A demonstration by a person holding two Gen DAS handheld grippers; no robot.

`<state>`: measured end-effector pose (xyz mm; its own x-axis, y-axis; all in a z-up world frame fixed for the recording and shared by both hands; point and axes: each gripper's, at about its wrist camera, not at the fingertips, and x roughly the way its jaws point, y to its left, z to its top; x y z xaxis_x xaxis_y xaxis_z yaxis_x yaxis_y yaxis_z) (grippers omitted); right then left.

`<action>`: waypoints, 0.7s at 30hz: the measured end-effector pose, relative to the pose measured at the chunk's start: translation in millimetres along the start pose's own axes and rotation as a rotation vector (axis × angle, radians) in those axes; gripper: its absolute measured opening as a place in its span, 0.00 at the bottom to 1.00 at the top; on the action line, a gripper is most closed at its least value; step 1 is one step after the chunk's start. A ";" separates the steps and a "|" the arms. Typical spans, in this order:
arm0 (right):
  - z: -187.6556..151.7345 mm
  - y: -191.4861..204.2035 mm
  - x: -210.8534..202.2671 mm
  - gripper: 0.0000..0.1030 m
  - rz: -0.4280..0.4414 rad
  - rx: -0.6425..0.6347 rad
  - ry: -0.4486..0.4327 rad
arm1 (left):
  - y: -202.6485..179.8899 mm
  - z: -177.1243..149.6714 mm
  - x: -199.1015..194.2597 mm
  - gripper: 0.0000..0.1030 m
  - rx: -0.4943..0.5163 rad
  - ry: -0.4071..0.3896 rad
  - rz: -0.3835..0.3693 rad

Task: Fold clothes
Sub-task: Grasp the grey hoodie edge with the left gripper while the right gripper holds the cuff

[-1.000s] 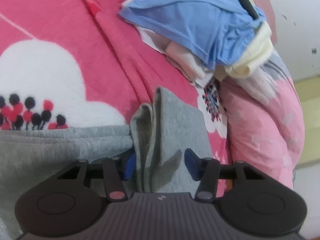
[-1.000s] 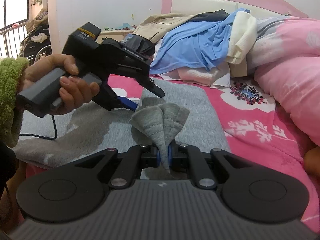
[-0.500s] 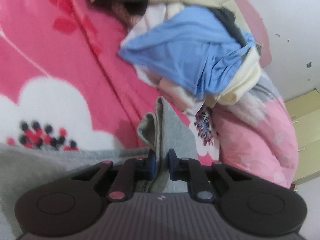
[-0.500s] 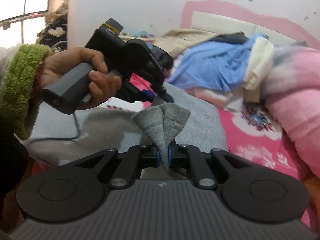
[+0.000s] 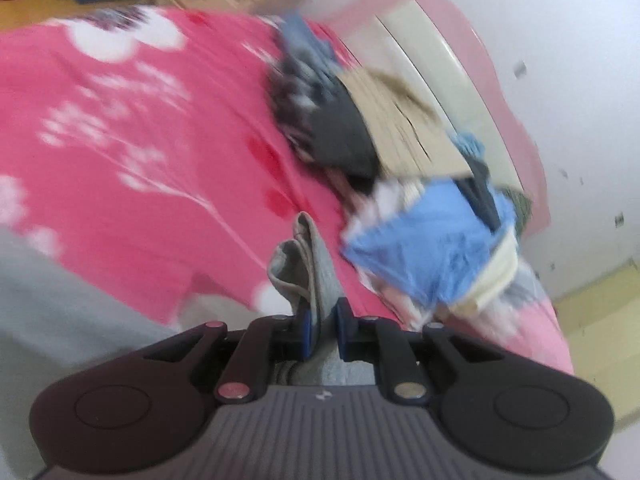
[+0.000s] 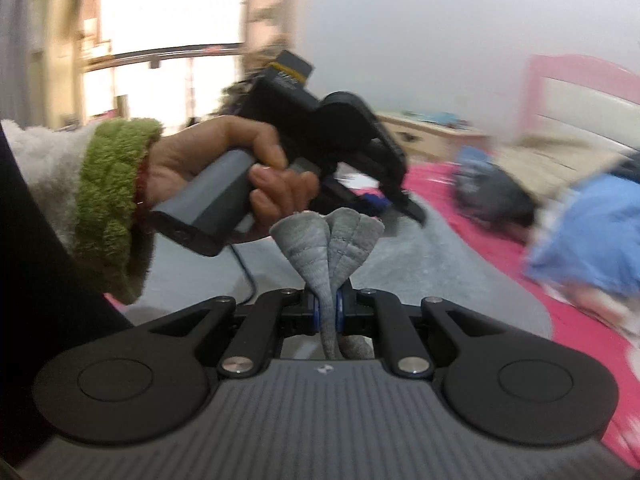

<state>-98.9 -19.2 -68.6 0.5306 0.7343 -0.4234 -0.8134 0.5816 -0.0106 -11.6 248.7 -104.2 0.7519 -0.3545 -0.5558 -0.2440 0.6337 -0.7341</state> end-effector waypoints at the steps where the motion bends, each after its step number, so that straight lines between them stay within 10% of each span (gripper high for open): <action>1: 4.4 6.8 9.2 0.06 0.042 -0.010 0.005 | 9.8 3.2 -11.5 0.12 -0.011 -0.015 0.009; 11: 48.0 86.4 106.7 0.06 0.409 -0.141 0.056 | 103.0 40.5 -122.1 0.12 -0.042 -0.090 0.152; 21: 79.8 176.7 182.0 0.06 0.563 -0.285 0.056 | 158.1 85.2 -193.2 0.12 -0.016 -0.090 0.307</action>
<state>-127.0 245.1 -75.2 -0.0042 0.8769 -0.4807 -0.9999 -0.0101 -0.0097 -143.2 475.9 -79.6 0.6927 -0.0855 -0.7162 -0.4771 0.6903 -0.5439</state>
